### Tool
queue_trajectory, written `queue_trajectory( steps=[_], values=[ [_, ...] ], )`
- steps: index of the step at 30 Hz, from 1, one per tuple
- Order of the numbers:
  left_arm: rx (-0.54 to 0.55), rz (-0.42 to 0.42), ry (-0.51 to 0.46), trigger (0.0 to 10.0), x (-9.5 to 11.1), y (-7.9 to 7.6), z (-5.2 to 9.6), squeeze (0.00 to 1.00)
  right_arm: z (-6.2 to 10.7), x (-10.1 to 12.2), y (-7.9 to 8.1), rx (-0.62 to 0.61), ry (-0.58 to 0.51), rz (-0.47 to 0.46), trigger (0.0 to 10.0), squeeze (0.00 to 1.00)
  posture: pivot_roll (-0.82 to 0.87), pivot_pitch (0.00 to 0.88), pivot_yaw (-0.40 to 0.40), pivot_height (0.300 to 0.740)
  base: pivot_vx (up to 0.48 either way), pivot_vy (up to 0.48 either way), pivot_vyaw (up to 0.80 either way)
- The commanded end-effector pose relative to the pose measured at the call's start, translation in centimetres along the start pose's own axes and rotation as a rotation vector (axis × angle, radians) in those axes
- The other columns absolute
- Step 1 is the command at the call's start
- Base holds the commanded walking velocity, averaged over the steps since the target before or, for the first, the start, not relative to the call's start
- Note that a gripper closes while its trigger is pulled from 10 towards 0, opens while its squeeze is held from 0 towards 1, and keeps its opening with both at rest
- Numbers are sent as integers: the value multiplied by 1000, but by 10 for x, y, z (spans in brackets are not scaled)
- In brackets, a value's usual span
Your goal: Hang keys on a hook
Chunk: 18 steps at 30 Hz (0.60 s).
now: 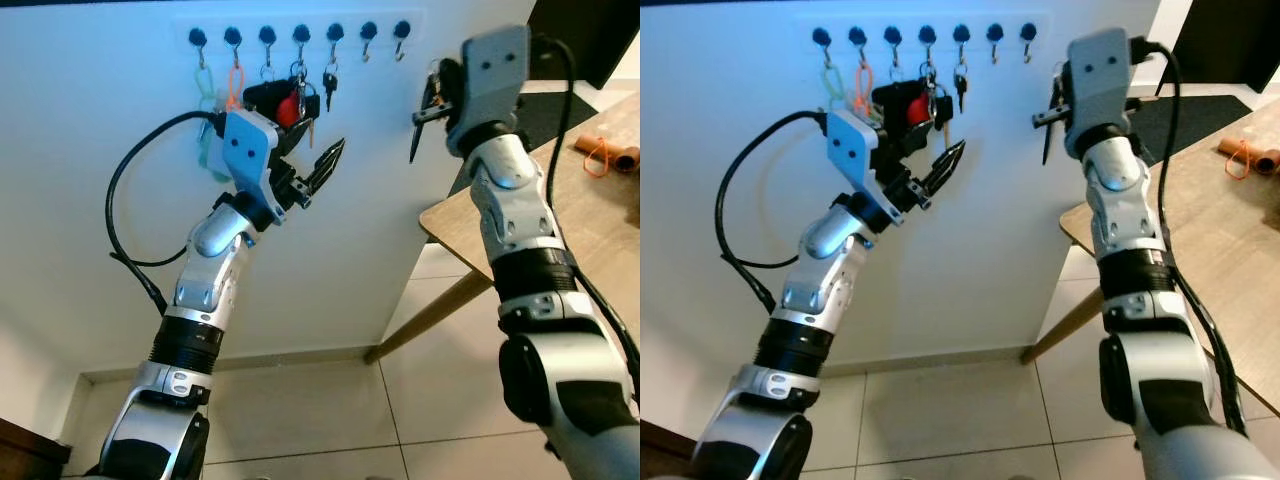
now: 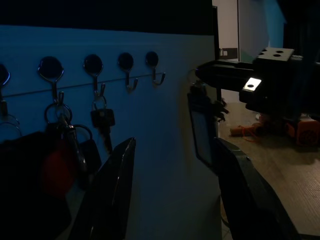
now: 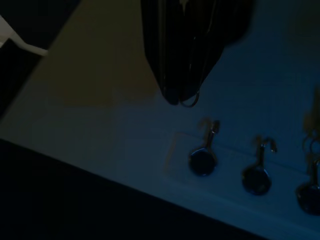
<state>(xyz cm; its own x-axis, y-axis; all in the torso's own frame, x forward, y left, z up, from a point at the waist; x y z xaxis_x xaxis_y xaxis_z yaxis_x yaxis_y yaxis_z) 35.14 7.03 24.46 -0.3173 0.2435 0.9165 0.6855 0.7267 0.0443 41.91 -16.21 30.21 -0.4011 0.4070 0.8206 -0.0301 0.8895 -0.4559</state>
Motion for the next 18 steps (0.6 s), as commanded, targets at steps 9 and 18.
queue_trajectory(
  steps=[9,18],
  values=[
    [7,-7,13,10000,4,-3,0,0,-14,12,2,41,-26,66,10000,0,23,79,-44,740,0,0,0],
    [-25,-2,0,10000,9,-12,-4,0,-23,20,-5,-14,-36,73,10000,0,24,88,-43,740,0,0,0]
  ],
)
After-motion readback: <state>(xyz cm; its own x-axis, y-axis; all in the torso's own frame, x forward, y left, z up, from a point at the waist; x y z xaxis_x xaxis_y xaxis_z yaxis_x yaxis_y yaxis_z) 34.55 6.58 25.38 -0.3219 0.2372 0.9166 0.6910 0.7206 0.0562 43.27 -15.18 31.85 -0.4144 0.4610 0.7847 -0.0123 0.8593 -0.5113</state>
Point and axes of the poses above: a point about 5 cm out from each wrist's last joint towards the gripper, its own z axis pointing back from the gripper into the wrist, its own x axis along the axis of the wrist's last joint, y = z × x, the point moved 2 cm from there along -z, pointing out of the wrist towards the gripper, and after that the axes turned 9 degrees about z, right-handed, at the moved point
